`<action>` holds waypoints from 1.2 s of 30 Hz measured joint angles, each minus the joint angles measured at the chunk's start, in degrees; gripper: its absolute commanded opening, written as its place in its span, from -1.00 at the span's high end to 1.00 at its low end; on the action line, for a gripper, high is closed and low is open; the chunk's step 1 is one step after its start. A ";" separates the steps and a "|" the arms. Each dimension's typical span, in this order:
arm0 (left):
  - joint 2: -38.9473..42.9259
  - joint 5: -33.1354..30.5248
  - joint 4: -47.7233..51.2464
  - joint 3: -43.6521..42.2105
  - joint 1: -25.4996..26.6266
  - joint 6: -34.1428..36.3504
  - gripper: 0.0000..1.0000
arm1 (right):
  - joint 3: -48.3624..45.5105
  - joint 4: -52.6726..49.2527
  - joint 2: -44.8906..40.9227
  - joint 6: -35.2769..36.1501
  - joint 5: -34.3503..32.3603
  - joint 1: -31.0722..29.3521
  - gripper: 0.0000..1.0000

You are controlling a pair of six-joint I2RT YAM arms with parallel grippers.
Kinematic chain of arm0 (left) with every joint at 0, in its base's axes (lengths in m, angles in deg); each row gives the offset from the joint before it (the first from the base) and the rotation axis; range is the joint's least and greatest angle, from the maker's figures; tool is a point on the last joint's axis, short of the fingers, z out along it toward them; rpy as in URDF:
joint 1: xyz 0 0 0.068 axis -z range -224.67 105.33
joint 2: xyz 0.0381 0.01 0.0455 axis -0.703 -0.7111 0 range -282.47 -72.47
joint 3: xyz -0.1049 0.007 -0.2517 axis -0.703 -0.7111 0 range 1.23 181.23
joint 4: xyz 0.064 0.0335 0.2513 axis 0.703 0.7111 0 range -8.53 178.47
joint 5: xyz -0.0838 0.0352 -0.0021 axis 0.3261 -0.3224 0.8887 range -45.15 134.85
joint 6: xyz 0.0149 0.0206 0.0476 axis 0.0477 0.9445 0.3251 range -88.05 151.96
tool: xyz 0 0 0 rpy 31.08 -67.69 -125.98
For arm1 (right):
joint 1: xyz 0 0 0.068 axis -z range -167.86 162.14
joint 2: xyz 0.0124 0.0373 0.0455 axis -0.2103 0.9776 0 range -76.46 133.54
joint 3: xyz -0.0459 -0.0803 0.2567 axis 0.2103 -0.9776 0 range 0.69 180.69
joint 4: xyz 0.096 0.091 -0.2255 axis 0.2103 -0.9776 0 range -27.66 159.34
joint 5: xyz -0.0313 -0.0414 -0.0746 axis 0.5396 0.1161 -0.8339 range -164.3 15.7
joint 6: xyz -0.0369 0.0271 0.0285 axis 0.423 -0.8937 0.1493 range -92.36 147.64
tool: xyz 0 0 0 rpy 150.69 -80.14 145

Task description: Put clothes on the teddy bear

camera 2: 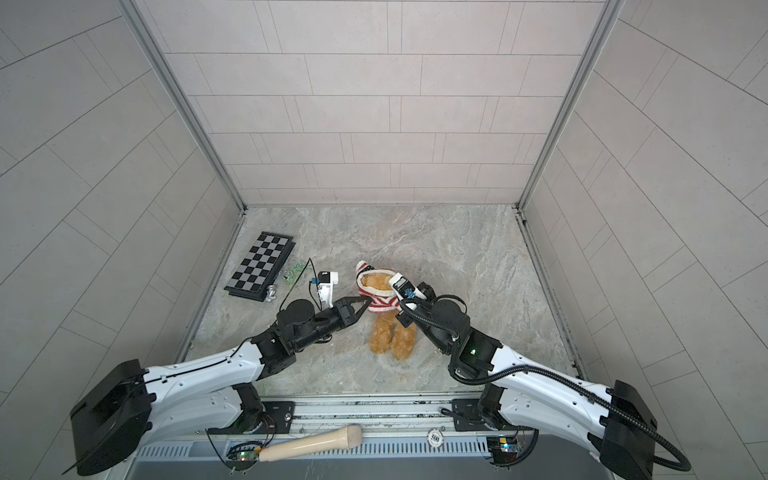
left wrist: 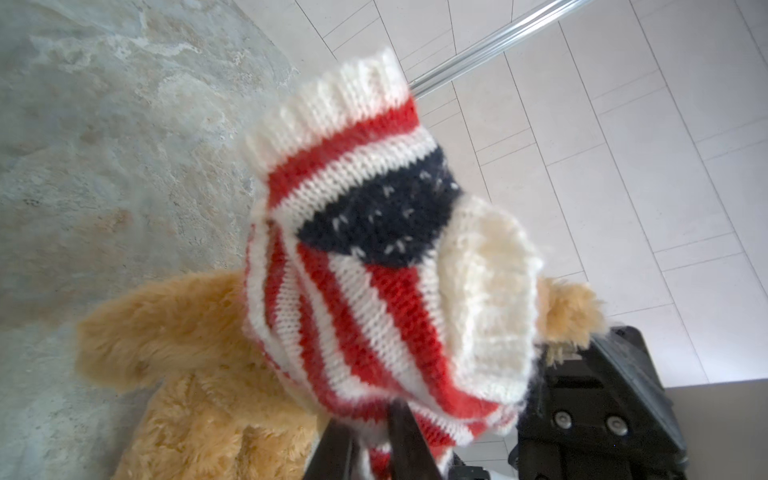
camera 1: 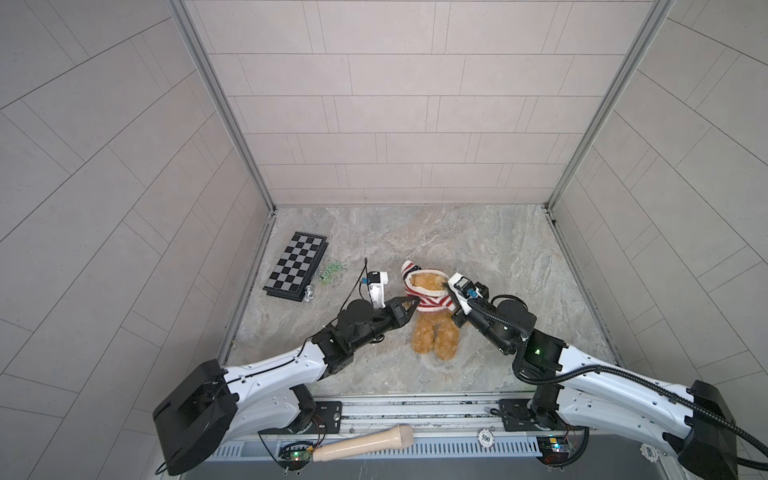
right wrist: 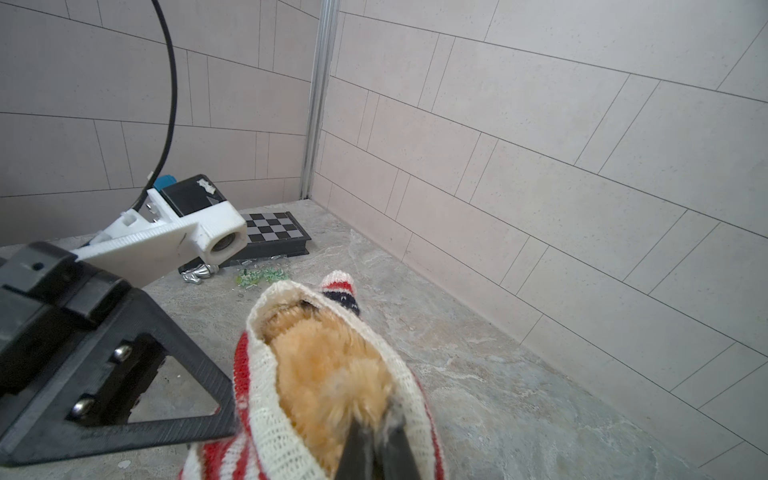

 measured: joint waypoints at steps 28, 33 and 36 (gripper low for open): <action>6.80 -0.79 25.35 7.21 3.76 18.69 0.36 | -3.67 -4.74 -7.61 -2.47 12.68 1.77 1.00; 15.15 -2.93 41.42 15.17 3.78 29.68 0.14 | -2.97 -6.19 -7.87 0.11 17.84 2.49 1.00; 17.81 -2.67 49.37 18.43 3.82 34.56 0.10 | -2.67 -6.54 -7.80 1.16 20.68 4.22 1.00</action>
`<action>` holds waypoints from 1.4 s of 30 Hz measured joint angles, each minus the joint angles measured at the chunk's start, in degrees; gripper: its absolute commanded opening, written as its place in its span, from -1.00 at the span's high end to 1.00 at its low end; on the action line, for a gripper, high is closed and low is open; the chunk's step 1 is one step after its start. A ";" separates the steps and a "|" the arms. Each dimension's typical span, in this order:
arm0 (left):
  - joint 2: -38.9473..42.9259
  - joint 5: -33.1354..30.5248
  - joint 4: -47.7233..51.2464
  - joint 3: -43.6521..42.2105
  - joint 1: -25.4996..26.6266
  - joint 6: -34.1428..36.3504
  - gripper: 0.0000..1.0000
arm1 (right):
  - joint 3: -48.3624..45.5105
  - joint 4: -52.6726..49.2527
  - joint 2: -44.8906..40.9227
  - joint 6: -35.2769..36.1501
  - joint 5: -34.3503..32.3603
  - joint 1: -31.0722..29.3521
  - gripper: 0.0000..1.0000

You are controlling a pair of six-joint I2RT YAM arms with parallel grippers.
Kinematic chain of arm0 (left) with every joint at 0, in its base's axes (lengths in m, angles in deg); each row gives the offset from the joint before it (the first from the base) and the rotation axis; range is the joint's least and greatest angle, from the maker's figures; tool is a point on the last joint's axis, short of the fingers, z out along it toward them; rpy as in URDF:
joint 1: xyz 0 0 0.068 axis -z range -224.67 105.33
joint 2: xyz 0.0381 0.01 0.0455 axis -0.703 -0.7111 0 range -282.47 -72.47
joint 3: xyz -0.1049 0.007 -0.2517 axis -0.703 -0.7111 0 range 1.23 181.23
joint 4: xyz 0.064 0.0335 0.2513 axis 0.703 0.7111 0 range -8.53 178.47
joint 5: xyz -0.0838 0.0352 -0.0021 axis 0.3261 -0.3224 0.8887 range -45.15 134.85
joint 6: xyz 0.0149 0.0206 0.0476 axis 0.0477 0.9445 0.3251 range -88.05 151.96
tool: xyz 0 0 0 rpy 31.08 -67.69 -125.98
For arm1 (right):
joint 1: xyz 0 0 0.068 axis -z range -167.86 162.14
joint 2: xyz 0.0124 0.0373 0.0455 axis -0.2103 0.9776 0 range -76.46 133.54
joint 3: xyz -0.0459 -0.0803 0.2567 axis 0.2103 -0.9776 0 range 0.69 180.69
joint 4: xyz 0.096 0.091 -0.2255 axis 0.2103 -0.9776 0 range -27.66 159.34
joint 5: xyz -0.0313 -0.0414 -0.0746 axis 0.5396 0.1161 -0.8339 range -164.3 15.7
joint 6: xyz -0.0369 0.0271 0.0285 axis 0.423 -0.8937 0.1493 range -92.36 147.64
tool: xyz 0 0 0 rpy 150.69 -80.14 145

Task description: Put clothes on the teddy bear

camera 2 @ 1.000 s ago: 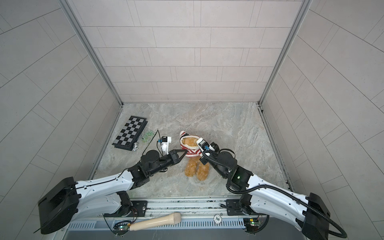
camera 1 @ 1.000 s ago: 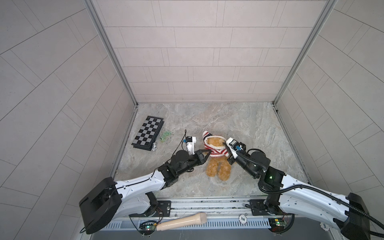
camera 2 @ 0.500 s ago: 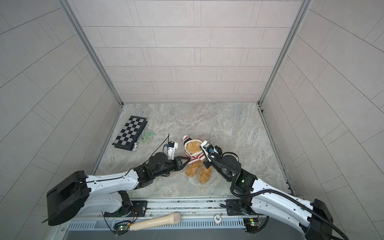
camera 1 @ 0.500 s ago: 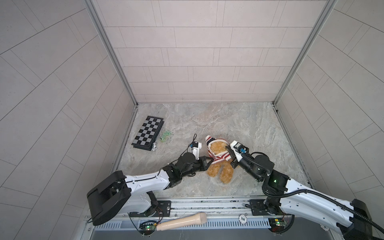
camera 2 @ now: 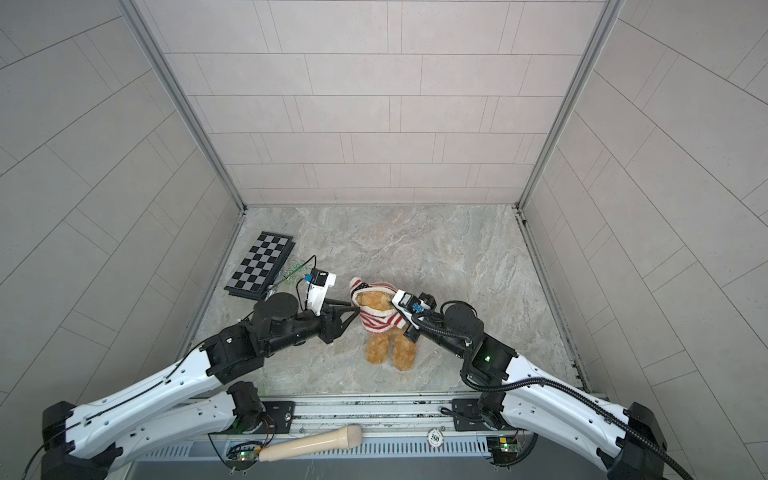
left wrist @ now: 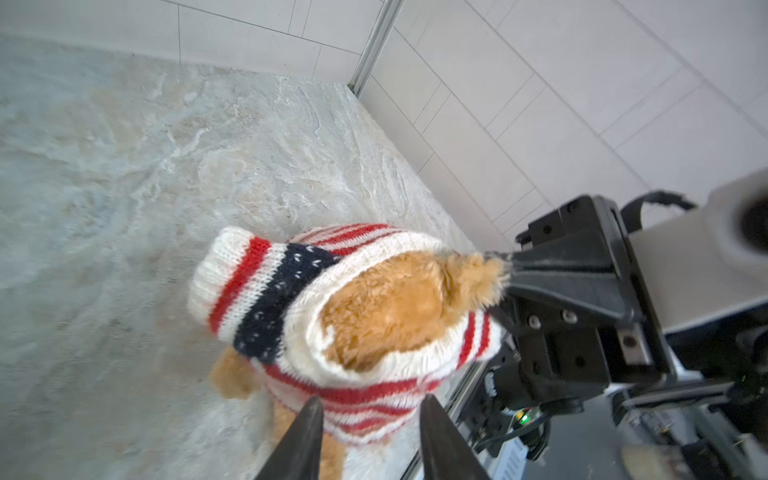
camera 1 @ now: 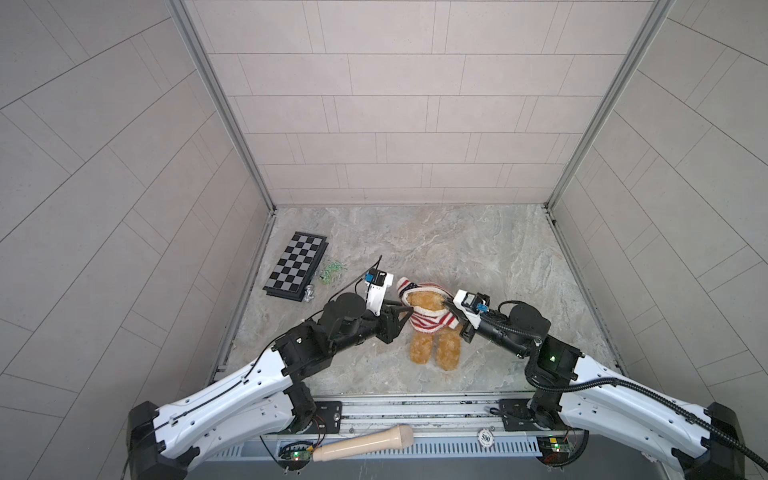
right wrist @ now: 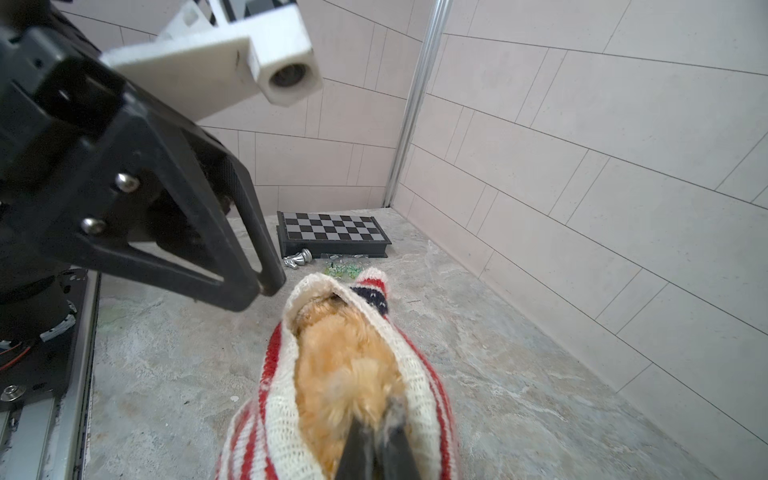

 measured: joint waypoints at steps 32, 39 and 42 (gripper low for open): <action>-24.09 2.47 29.62 30.12 2.21 26.69 0.38 | 3.41 0.66 4.31 1.46 19.45 5.27 1.00; -26.80 2.54 29.75 30.12 2.19 27.17 0.16 | 3.41 0.24 4.33 1.29 19.63 5.29 1.00; -27.41 2.16 29.81 30.12 2.16 27.39 0.10 | 3.41 0.20 4.33 1.16 19.67 5.29 1.00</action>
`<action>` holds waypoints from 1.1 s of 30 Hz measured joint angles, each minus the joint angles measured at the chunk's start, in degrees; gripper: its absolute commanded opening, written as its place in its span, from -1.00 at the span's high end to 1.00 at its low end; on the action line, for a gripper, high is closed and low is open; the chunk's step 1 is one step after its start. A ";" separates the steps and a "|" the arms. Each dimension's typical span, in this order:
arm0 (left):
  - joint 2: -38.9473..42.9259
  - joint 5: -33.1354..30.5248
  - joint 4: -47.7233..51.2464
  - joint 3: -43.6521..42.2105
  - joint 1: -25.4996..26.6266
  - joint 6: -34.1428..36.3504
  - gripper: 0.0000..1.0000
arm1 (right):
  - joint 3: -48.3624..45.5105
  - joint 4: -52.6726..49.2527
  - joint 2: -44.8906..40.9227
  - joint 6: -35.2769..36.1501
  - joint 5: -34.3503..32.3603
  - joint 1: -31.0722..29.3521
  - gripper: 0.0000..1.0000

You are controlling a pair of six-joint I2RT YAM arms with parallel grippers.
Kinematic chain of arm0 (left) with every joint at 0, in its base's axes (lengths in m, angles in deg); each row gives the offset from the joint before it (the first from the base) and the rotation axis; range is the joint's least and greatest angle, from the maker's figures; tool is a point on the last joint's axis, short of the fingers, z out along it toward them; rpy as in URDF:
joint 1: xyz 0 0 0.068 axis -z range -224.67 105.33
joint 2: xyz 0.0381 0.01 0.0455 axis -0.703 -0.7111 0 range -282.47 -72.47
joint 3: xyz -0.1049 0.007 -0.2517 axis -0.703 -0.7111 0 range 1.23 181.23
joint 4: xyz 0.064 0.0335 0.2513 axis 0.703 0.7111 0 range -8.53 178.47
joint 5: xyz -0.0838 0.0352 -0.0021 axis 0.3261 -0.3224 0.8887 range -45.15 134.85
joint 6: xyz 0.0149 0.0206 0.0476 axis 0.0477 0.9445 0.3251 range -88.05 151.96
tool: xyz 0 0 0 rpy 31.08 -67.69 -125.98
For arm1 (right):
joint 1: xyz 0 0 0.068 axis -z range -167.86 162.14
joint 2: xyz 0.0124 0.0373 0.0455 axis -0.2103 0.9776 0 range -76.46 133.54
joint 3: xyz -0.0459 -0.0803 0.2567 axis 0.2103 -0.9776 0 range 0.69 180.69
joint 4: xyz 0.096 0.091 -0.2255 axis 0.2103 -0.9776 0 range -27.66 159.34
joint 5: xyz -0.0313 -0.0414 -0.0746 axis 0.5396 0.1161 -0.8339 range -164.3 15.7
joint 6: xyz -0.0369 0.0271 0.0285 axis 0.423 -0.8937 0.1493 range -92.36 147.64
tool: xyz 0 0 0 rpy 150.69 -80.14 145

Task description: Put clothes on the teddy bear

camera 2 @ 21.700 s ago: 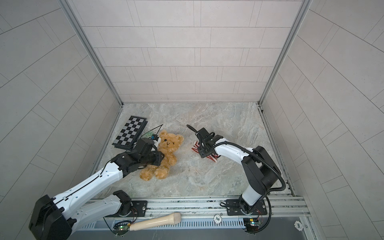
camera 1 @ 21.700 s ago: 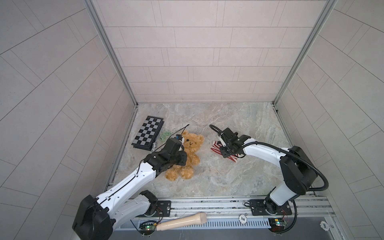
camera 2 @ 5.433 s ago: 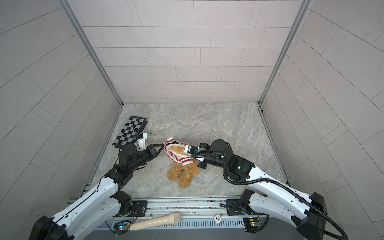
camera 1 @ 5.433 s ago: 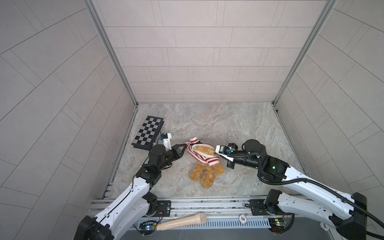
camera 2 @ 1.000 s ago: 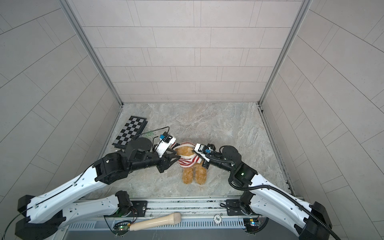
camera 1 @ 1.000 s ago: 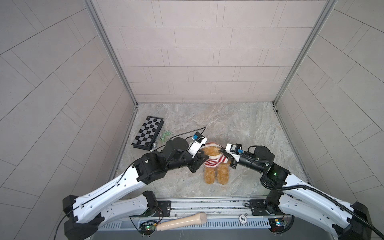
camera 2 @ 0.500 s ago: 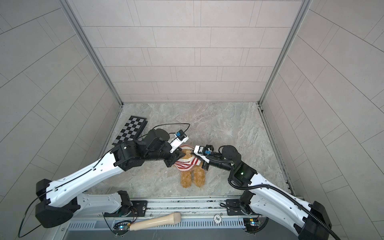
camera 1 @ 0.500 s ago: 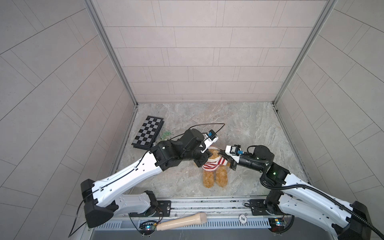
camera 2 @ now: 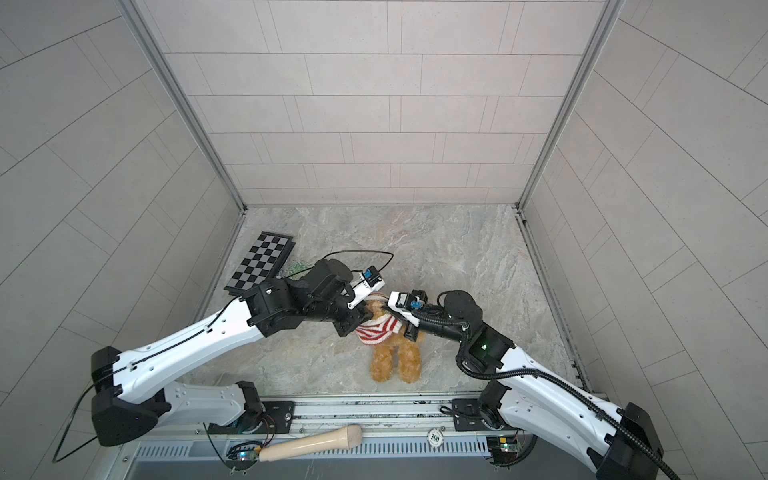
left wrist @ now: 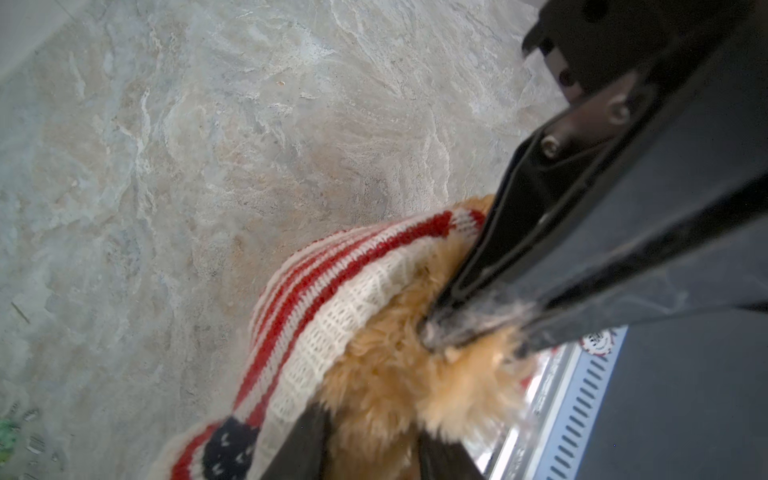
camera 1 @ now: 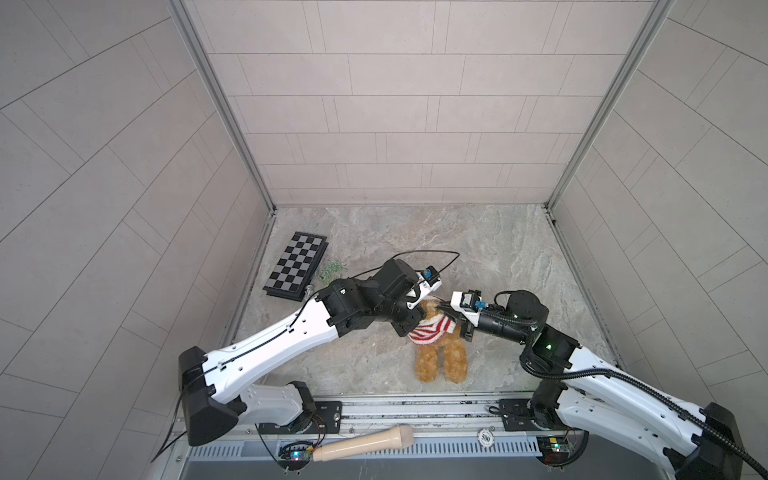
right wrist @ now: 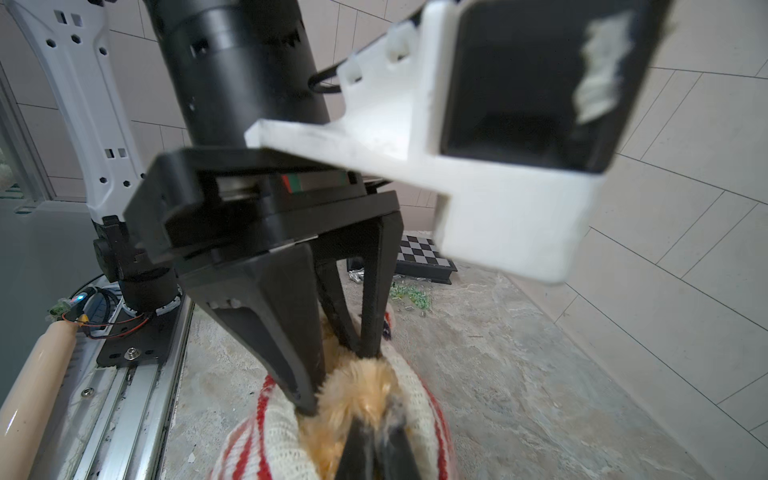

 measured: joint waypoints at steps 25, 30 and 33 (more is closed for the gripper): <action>-0.70 9.57 -4.59 -4.11 -2.01 0.74 0.68 | -0.44 0.26 0.48 -2.01 1.25 0.24 1.00; -0.70 8.70 -5.40 -4.35 -2.14 -0.31 1.00 | -0.44 0.81 1.05 -2.60 0.94 0.24 1.00; -0.33 8.22 -6.86 -5.33 -3.69 -2.12 1.00 | -0.44 0.79 1.07 -3.69 -0.46 0.24 0.71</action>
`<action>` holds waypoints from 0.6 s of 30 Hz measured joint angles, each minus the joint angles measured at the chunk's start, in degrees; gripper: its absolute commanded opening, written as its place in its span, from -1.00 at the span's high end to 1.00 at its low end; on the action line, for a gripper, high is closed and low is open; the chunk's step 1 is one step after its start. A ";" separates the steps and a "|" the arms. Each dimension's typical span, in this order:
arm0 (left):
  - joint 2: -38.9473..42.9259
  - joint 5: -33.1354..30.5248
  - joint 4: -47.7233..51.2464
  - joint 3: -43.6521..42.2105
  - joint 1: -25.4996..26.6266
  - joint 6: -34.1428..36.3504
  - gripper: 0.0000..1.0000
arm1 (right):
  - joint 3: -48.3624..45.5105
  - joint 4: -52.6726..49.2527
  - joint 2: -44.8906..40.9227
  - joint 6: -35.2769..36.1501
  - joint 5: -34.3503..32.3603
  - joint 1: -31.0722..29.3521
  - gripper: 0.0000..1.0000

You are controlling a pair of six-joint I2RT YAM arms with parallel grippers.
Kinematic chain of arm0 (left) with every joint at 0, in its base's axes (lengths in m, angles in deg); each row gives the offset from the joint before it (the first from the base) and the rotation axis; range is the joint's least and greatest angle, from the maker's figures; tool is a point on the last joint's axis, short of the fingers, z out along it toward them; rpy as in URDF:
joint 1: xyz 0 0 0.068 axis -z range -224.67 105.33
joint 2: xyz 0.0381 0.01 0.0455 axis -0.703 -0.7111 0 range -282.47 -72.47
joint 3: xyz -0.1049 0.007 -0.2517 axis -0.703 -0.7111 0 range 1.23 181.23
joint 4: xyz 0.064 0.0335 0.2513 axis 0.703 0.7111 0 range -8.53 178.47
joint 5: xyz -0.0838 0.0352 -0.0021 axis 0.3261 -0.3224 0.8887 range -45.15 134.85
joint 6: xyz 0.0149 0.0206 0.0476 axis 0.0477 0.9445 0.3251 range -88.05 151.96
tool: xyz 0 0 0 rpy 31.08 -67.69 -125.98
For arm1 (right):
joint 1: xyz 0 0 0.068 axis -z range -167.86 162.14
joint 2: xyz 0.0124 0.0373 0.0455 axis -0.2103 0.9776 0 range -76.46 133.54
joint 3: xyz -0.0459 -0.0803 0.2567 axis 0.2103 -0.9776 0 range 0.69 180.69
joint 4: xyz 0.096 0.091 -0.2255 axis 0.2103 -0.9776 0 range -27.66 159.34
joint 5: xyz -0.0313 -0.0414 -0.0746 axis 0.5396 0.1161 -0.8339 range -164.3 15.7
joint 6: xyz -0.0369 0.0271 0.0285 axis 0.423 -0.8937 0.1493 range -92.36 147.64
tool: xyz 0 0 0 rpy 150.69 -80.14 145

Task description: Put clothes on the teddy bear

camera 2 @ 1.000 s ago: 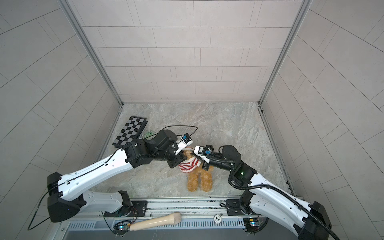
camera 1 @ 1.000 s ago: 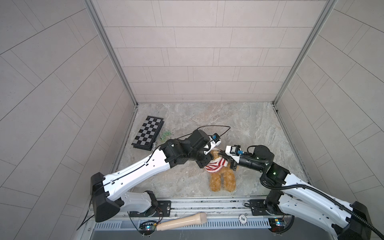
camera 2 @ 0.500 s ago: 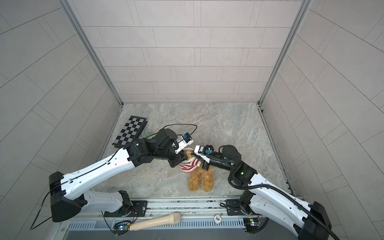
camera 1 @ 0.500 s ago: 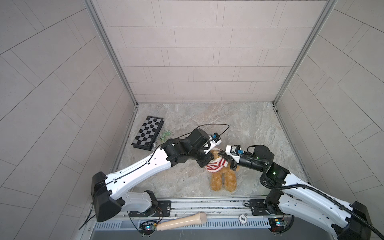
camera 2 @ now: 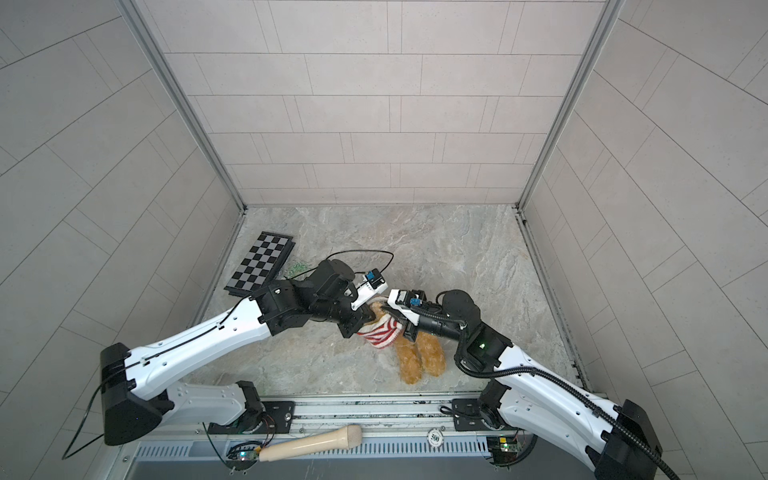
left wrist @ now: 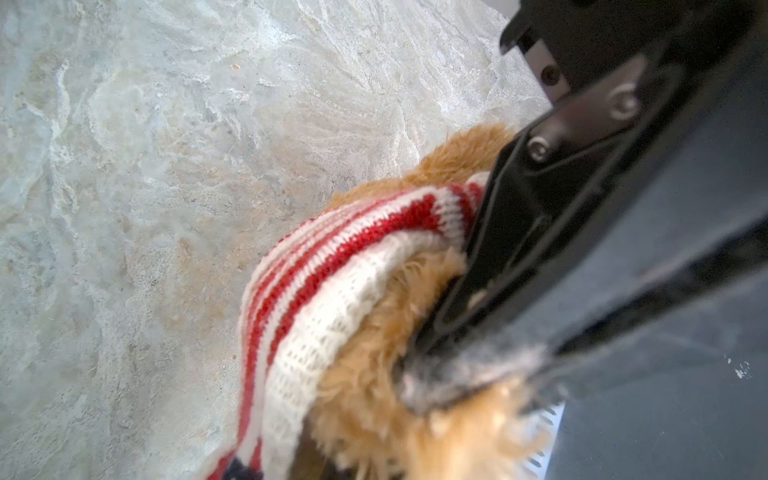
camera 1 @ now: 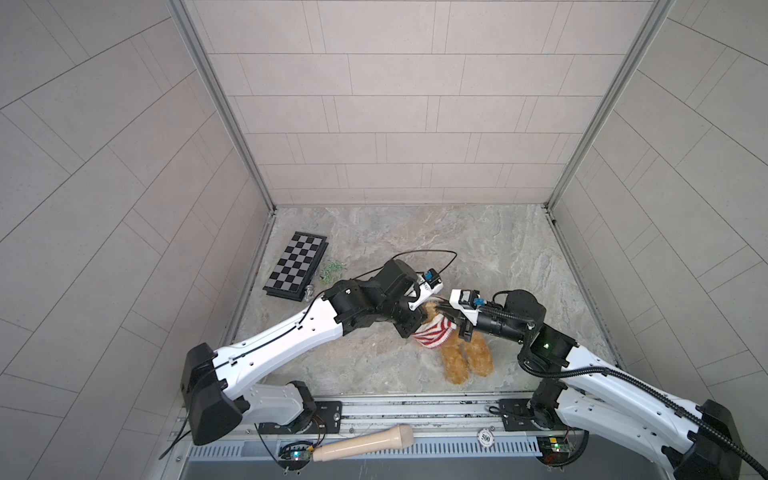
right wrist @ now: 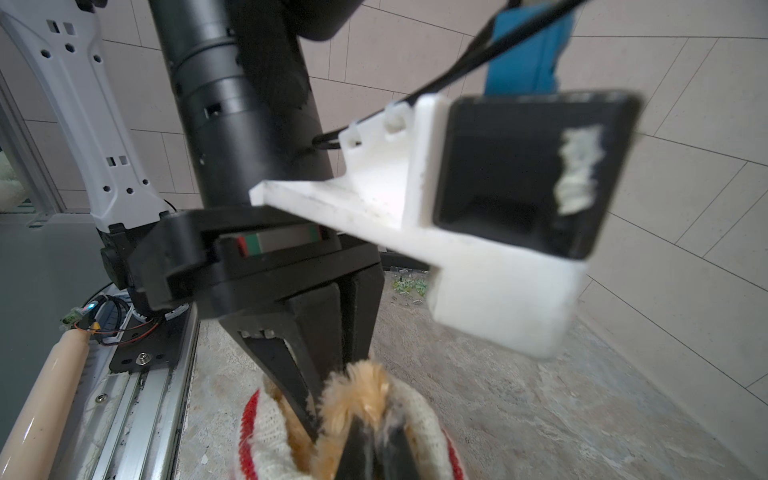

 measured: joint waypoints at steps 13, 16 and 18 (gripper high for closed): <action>4.55 -5.20 -17.38 -19.39 -9.40 -20.98 1.00 | 9.22 -14.01 1.36 -12.63 -11.80 0.00 0.08; 7.74 -5.64 -20.65 -22.77 -9.38 -25.22 1.00 | 6.58 -16.46 0.72 -19.74 -13.77 0.02 -0.18; 9.60 -5.99 -22.25 -24.13 -9.38 -27.74 1.00 | 3.41 -16.31 0.00 -24.24 -13.75 0.02 -0.21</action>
